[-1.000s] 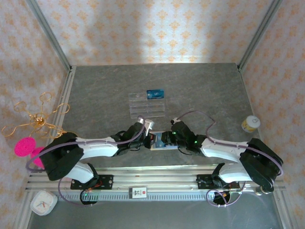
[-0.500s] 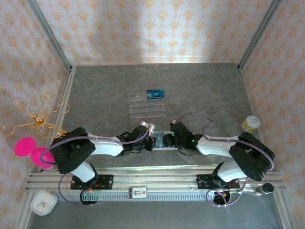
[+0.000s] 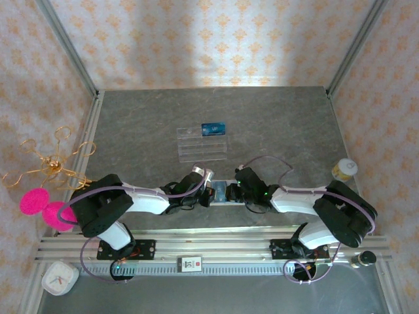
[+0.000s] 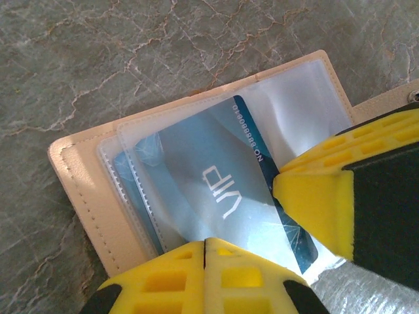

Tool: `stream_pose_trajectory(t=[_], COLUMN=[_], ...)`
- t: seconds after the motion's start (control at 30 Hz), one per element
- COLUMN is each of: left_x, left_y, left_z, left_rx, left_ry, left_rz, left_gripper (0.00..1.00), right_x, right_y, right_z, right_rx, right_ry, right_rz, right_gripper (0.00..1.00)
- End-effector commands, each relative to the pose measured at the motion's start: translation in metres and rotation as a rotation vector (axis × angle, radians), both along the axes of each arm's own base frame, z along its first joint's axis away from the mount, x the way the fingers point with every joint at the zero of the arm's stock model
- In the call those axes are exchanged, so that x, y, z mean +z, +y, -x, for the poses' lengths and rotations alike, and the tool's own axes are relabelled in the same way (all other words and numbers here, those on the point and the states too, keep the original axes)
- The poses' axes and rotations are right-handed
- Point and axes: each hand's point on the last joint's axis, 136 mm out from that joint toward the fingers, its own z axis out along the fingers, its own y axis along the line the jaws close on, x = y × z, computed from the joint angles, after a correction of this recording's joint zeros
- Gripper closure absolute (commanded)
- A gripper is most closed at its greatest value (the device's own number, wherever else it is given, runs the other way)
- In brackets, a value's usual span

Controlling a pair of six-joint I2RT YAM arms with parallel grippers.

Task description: Take the credit cards out of the card holder

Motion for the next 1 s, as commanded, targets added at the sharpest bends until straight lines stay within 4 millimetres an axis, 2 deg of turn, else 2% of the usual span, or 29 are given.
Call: stream_pose_trajectory(t=[0.0,0.2,0.37,0.53,0.6,0.7,0.77,0.93,0.97], left_x=[-0.028,-0.024,-0.020,-0.018,-0.014,-0.001,0.015,0.040,0.042], left_y=[0.020,0.020,0.021,0.028,0.027,0.024,0.019,0.016,0.015], left_z=[0.012,0.012,0.009,0.007,0.007,0.006,0.004,-0.003,-0.003], left_rx=[0.018,0.016,0.023,0.038,0.032,0.019,0.017,0.037,0.031], left_ry=[0.070,0.065,0.059,0.053,0.049,0.021,-0.013,-0.053,-0.059], left_rz=[-0.090,-0.082,-0.065,-0.048,-0.038,-0.016,0.019,0.057,0.065], left_gripper=[1.00,1.00,1.00,1.00,1.00,1.00,1.00,1.00,0.95], right_x=[0.003,0.026,0.011,0.009,0.007,0.004,0.006,0.022,0.029], right_y=[-0.002,-0.003,-0.020,-0.041,-0.042,-0.040,-0.037,-0.041,-0.043], right_z=[0.001,-0.004,0.002,0.004,0.007,0.006,0.004,-0.003,-0.004], right_rx=[-0.019,-0.088,-0.136,-0.180,-0.175,-0.157,-0.151,-0.150,-0.156], right_ry=[-0.006,0.024,0.076,0.037,0.034,0.028,0.014,-0.041,-0.060], right_rz=[-0.027,-0.100,-0.020,0.035,0.034,0.032,0.018,0.048,0.045], right_gripper=[1.00,1.00,1.00,1.00,1.00,1.00,1.00,1.00,1.00])
